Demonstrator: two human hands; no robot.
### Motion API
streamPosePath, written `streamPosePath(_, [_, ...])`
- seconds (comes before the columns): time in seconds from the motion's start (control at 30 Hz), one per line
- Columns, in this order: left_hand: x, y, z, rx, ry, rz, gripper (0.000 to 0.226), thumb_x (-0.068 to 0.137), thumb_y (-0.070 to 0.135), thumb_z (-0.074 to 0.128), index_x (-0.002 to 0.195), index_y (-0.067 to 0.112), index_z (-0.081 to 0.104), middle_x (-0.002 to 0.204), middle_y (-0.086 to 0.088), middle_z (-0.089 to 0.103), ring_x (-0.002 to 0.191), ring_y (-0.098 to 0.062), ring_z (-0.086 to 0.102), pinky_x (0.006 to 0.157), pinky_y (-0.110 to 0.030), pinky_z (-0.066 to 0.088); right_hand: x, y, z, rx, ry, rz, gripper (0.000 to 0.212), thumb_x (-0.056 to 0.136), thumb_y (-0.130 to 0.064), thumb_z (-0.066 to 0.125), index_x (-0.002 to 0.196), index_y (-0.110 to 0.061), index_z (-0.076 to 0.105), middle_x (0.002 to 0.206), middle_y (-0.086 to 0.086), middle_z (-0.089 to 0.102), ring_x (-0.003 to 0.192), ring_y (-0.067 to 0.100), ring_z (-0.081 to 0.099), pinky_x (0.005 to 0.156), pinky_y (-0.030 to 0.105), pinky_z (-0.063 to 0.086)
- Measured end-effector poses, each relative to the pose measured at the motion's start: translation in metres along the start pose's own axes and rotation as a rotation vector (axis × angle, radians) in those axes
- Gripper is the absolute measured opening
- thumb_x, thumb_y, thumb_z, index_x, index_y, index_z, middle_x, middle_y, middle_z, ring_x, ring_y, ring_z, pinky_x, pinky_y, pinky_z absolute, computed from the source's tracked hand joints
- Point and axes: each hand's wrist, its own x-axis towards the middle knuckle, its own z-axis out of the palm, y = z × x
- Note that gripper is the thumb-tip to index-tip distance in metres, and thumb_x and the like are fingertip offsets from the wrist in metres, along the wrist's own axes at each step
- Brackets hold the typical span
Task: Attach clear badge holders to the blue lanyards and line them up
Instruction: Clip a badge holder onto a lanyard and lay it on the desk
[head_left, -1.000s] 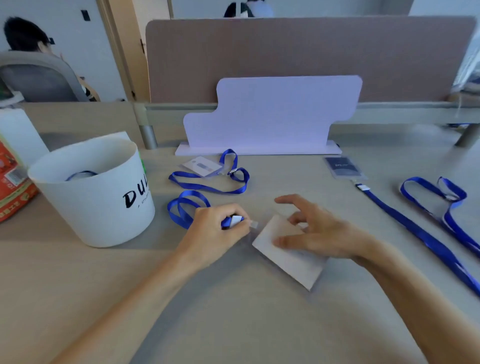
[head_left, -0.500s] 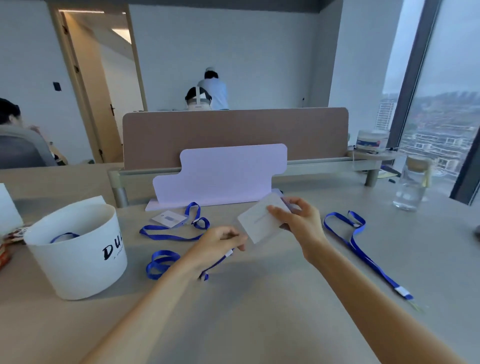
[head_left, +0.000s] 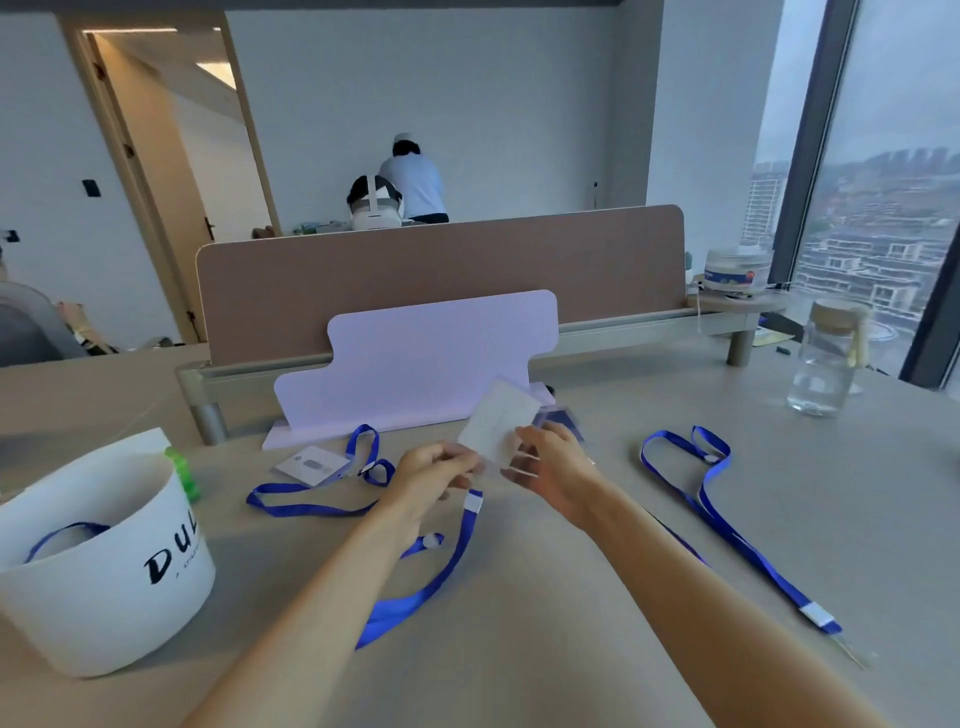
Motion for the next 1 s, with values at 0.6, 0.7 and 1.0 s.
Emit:
streamPosePath(0.6, [0.092,-0.035,0.039,0.233,0.235,-0.059,0.023,0.082,0.032,0.070,0.067,0.022,0.056,0.080,0.002,0.073,0.083,-0.018,0.060,0.081,-0.032,0.047,0.019,0.025,-0.019,-0.064,0.075,0.181,0.023,0.100,-0.001,0.036,0.112,0.003,0.055,0.082,0.007,0.058,0.055,0.011,0.040,0.053,0.025,0.041])
streamPosePath(0.7, [0.089,-0.040,0.038,0.637,0.250,0.023,0.034,0.081,0.051,0.063,0.077,0.017,0.056,0.076,0.003,0.068,0.082,-0.023,0.064,0.077,-0.034,0.047,0.018,0.022,-0.027,-0.112,0.155,0.174,0.023,0.098,0.000,0.038,0.108,0.001,0.057,0.083,0.008,0.061,0.054,0.012,0.042,0.053,0.026,0.042])
streamPosePath(1.0, [0.099,-0.053,0.049,1.100,0.119,0.371,0.030,0.096,0.036,0.044,0.122,0.031,0.060,0.124,-0.002,0.059,0.114,-0.026,0.050,0.091,-0.036,0.030,0.005,0.022,-0.031,-0.162,0.181,0.169,0.020,0.096,0.000,0.040,0.104,-0.001,0.058,0.083,0.008,0.062,0.056,0.012,0.045,0.054,0.027,0.044])
